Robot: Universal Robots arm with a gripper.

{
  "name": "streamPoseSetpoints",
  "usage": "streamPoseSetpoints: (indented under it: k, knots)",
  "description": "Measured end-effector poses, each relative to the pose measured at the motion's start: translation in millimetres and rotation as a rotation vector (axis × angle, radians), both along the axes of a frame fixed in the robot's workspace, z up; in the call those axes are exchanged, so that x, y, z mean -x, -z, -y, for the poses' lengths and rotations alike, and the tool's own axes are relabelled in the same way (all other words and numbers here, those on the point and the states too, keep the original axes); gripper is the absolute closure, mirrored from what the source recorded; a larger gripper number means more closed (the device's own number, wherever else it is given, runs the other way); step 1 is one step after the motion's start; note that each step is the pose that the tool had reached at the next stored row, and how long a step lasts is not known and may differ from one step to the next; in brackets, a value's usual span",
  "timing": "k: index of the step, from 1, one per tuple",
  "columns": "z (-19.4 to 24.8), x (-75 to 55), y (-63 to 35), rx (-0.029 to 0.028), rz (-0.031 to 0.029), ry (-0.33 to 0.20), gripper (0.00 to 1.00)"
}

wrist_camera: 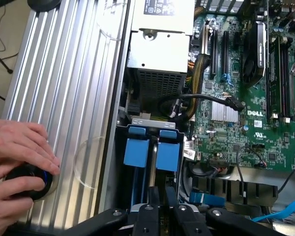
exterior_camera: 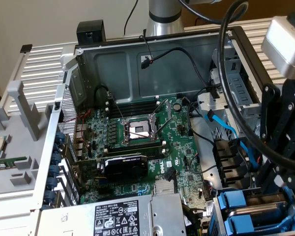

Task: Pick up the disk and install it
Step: 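Insert the first disk wire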

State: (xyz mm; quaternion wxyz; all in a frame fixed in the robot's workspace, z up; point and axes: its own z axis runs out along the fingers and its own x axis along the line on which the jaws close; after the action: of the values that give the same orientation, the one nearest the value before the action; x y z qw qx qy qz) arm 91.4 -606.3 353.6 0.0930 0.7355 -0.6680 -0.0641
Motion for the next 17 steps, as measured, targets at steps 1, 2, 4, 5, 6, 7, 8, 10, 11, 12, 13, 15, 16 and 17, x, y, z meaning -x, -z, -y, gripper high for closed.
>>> streamPoseSetpoints:
  k: [1,2,4,5,6,7,8,10,11,12,13,15,16,17]
  knots:
    - [-0.3,-0.4,0.1,0.0005,-0.0003,0.001,0.83]
    - [-0.8,-0.7,0.1,0.0012,-0.0003,0.002,0.83]
    - [-1.3,-1.0,0.6,0.0014,-0.0004,0.009,0.83]
    - [-1.4,-1.2,0.7,0.0016,-0.0004,0.016,0.83]
    - [-1.5,-1.3,0.7,0.0016,-0.0004,0.024,0.83]
    - [-1.5,-1.4,0.9,0.0015,-0.0004,0.033,0.83]
    - [-1.5,-1.4,1.1,0.0015,-0.0004,0.042,0.83]
    - [-1.5,-1.4,1.3,0.0015,-0.0004,0.066,0.83]
    - [-1.5,-1.4,1.4,0.0015,-0.0004,0.078,0.83]
    - [-1.5,-1.4,1.5,0.0016,-0.0004,0.090,0.83]
    - [-1.5,-1.4,1.6,0.0016,-0.0004,0.101,0.83]
    - [-1.5,-1.4,1.8,0.0015,-0.0004,0.124,0.83]
    - [-1.5,-1.4,1.9,0.0015,-0.0004,0.134,0.83]
    - [-1.5,-1.5,2.0,0.0015,-0.0004,0.146,0.83]
